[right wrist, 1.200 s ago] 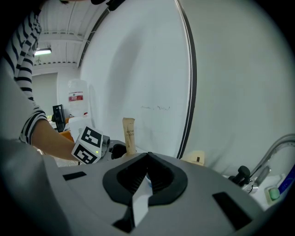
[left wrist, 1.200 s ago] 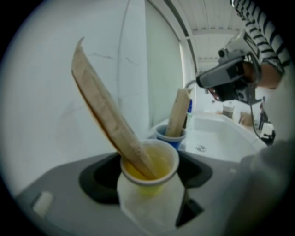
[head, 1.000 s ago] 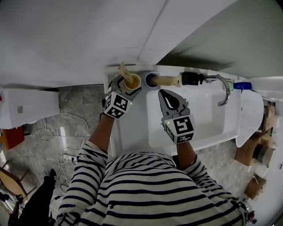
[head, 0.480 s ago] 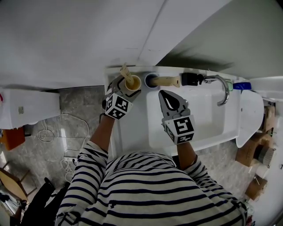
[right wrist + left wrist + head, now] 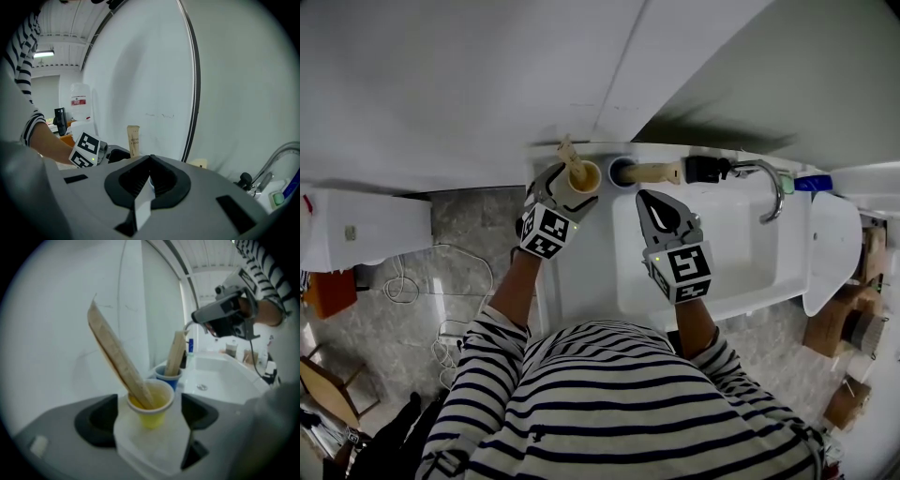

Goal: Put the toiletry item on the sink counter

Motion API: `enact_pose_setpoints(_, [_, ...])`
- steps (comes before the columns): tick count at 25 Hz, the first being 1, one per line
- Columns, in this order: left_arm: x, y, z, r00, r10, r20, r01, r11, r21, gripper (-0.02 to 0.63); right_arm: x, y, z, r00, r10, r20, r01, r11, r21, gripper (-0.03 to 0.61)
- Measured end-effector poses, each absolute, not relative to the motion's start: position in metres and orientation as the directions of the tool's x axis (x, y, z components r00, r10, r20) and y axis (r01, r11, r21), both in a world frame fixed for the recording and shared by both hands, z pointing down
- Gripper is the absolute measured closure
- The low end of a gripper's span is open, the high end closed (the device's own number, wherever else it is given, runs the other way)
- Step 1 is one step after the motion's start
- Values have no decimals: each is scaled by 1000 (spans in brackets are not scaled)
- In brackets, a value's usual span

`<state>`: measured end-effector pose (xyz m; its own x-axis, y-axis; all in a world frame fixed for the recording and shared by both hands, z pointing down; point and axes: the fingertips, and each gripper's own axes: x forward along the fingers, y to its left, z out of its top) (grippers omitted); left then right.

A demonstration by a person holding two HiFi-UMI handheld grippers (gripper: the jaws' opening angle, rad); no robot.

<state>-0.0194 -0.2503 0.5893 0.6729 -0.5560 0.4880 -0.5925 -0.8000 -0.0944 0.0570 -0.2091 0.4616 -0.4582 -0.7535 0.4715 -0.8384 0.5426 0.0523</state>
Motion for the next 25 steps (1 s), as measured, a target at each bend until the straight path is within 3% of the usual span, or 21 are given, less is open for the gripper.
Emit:
enact_pose_setpoints(7, [-38,-235,568,673,-587,450,-650,-759,-18,201,53,-201,452,-474,-765,437,-841,540,33,571])
enact_pose_setpoints(16, [-46,-206,494,709,-644,288,-688,-721,81,207,51,-178,429,-495,-777,390,-835,549,35,571])
enact_pose_setpoints(22, [-44,-174,439,730,-668,145,-683,-719,130,314,55,-155,407,-498,-794,349,-837,545,44,571])
enact_pose_setpoints(25, [-39,-159,415,744,-660,102,-668,-738,95,339,56,-141,396,-498,-802,329,-838,543,54,570])
